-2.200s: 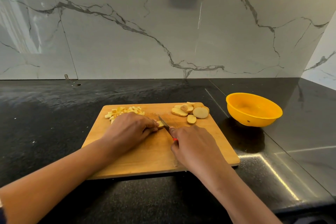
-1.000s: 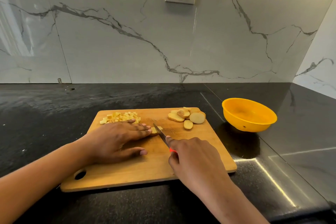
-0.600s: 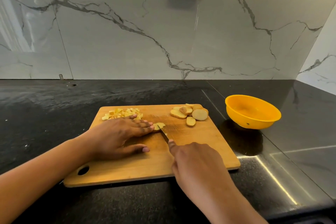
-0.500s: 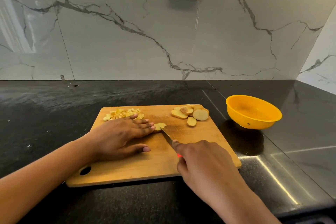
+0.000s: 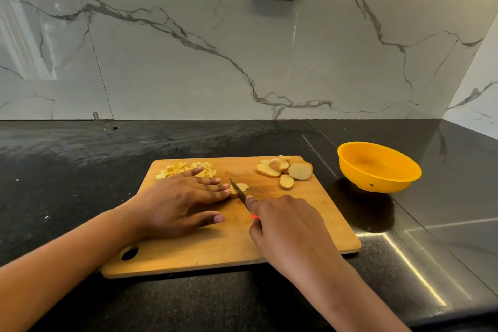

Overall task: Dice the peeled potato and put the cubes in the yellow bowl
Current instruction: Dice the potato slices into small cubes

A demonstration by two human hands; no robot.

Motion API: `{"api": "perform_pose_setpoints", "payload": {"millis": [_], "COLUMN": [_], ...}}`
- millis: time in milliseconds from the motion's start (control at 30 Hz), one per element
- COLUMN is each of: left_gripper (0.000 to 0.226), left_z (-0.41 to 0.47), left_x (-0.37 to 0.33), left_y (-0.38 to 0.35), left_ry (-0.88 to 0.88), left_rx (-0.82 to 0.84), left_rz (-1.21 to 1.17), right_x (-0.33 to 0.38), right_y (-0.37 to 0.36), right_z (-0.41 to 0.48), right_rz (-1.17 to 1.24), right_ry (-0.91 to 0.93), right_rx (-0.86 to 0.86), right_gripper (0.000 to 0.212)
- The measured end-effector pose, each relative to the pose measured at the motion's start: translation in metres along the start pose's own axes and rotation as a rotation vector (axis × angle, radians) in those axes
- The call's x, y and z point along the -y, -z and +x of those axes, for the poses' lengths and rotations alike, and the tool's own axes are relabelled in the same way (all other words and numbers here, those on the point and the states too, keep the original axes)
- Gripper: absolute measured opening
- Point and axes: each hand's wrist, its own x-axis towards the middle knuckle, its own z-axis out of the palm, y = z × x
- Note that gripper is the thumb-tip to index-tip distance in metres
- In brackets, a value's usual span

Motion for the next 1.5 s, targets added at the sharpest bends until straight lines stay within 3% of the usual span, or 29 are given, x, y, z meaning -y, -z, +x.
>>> {"api": "perform_pose_setpoints", "payload": {"millis": [133, 333, 500, 633, 1067, 1200, 1500], "left_gripper": [0.07, 0.069, 0.061, 0.058, 0.066, 0.064, 0.05], "left_z": [0.0, -0.001, -0.007, -0.008, -0.005, -0.005, -0.006], "left_x": [-0.001, 0.001, 0.0, -0.001, 0.001, 0.0, -0.005], "left_y": [0.002, 0.0, -0.003, -0.003, -0.005, -0.004, -0.004], "left_ry": [-0.002, 0.009, -0.019, -0.038, -0.041, -0.036, -0.025], "left_rx": [0.003, 0.042, -0.123, -0.164, -0.113, -0.105, -0.291], "left_rz": [0.012, 0.055, 0.053, 0.088, 0.141, 0.136, 0.188], "right_x": [0.005, -0.001, -0.004, -0.001, 0.017, 0.009, -0.02], "right_y": [-0.005, 0.004, 0.01, 0.004, -0.005, -0.008, 0.015], "right_z": [0.014, -0.027, -0.02, -0.005, 0.012, -0.011, -0.031], "right_rz": [-0.04, 0.0, 0.065, 0.081, -0.048, -0.041, 0.048], "right_ry": [0.002, 0.035, 0.022, -0.017, 0.016, 0.03, 0.032], "right_rx": [0.073, 0.058, -0.036, -0.035, 0.094, 0.078, -0.062], "right_gripper": [0.037, 0.05, 0.048, 0.046, 0.036, 0.052, 0.047]}}
